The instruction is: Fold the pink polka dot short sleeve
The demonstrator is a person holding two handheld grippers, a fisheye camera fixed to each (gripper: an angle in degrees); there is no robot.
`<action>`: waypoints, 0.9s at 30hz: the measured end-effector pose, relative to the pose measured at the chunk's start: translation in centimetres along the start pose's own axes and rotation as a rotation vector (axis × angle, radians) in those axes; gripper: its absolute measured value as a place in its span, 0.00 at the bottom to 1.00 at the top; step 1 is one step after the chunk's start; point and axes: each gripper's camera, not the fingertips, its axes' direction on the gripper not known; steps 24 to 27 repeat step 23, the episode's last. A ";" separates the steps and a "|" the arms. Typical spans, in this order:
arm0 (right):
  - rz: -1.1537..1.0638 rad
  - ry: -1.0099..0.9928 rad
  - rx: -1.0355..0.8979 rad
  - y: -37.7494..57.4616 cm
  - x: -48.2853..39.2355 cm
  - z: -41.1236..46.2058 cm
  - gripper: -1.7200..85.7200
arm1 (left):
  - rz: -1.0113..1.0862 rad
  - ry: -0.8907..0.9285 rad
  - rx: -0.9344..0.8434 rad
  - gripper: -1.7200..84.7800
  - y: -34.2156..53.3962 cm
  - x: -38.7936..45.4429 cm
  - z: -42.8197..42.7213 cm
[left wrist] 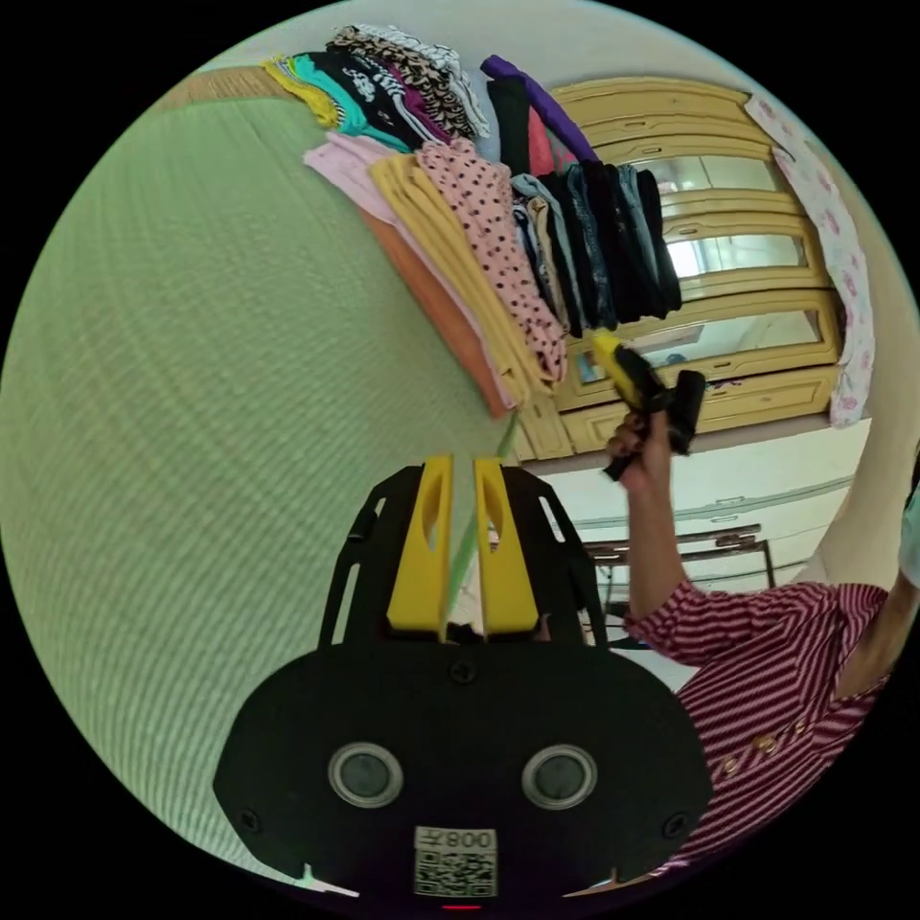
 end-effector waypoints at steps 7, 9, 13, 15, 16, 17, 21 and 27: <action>-0.339 0.102 0.347 -3.5 -14.9 -3.3 0.02 | 0.002 -0.141 0.031 0.05 3.6 -2.3 -4.7; -0.395 0.108 0.426 -4.1 -17.8 -2.6 0.02 | 0.024 -0.159 0.048 0.05 3.8 -2.1 -5.4; -0.453 0.097 0.460 -7.4 -21.5 3.8 0.02 | 0.096 -0.244 0.049 0.04 3.8 -1.1 -6.7; -0.453 0.088 0.384 -10.5 -21.8 7.7 0.02 | 0.106 -0.275 0.013 0.04 3.7 -0.9 -6.7; -0.449 0.100 0.337 -12.8 -21.7 10.2 0.03 | 0.111 -0.294 -0.017 0.04 3.7 -0.8 -6.6; -0.443 0.109 0.317 -14.0 -21.5 11.5 0.03 | 0.118 -0.315 -0.052 0.04 3.9 -0.5 -6.3; -0.413 0.138 0.210 -22.8 -20.1 18.4 0.05 | 0.150 -0.347 -0.072 0.03 4.4 0.7 -6.8; -0.397 0.141 0.166 -26.6 -19.5 20.9 0.07 | 0.147 -0.339 -0.097 0.03 4.5 1.1 -7.5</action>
